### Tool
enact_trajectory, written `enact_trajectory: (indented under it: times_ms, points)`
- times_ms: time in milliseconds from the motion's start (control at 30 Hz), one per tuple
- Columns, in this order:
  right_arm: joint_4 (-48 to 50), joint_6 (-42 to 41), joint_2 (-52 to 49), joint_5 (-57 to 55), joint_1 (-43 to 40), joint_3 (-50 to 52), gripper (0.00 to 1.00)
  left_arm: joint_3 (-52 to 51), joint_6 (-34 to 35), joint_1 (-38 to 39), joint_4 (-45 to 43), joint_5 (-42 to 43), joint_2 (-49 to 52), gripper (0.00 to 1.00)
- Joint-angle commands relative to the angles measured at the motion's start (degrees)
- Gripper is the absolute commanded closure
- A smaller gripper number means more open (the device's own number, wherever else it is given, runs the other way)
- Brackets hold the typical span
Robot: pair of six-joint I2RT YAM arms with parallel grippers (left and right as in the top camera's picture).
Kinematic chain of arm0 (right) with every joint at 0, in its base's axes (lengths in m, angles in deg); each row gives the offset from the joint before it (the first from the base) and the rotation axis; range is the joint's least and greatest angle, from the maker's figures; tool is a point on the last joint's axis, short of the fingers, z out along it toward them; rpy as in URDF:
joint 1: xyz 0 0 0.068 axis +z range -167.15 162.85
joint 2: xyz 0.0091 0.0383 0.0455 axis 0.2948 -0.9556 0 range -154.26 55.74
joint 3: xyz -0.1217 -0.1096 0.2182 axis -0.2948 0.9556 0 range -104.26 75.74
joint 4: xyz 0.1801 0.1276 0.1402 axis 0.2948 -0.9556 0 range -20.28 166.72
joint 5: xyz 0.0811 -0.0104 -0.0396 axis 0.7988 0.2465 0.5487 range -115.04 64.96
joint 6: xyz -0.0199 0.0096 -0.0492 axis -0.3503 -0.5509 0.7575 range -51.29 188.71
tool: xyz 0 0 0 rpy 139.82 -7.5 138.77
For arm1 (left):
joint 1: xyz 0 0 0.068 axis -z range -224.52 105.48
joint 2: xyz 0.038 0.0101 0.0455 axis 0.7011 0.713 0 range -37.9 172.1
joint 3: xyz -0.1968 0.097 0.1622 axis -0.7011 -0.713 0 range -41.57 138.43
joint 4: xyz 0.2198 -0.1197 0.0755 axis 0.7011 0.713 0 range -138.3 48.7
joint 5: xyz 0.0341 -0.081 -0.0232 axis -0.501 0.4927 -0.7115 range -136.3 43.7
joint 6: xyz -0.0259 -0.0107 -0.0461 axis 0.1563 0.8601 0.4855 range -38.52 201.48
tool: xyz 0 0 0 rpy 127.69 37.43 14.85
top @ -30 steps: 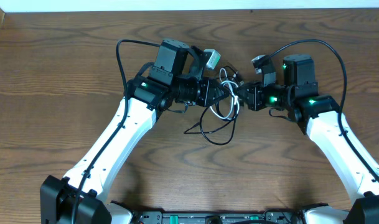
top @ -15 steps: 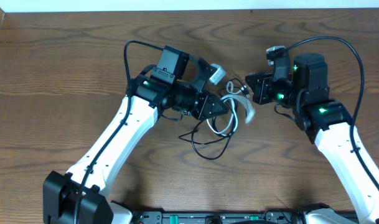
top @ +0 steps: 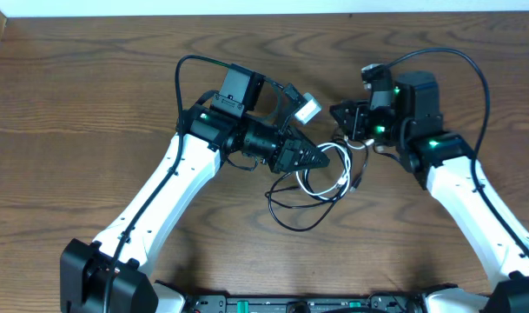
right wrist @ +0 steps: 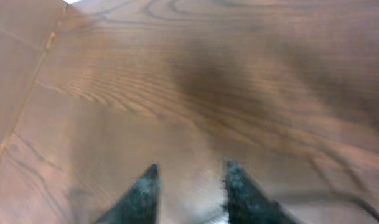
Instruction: Untangle cables
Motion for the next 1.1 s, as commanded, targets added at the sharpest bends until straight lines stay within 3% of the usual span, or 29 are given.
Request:
enact_trajectory:
  times_ms: [0,200,367,533,900,1067]
  points:
    - [-4.5,-0.4,2.7,2.2,-2.1,-0.5,0.62,0.3,2.6,-0.1,-1.9,-3.8,0.2,0.93]
    - [-17.8,-0.4,2.4,4.8,-2.1,-0.4,0.56,0.3,10.3,-0.1,-8.3,-10.4,0.2,0.93]
    - [-21.6,-0.2,2.4,5.0,-0.1,-0.3,0.56,0.3,15.0,-0.1,-9.8,-16.3,0.2,0.92]
    - [-21.3,-0.3,2.4,5.7,1.4,-0.3,0.57,0.3,15.2,-0.1,-10.2,-16.3,0.2,0.93]
    - [-29.9,-11.8,2.4,-9.5,0.3,-0.3,0.56,0.3,15.5,-0.1,-10.1,-17.4,0.2,0.92]
    - [-28.6,-7.6,2.4,-4.0,0.3,-0.3,0.6,0.3,17.3,-0.1,-10.1,-19.9,0.2,0.93]
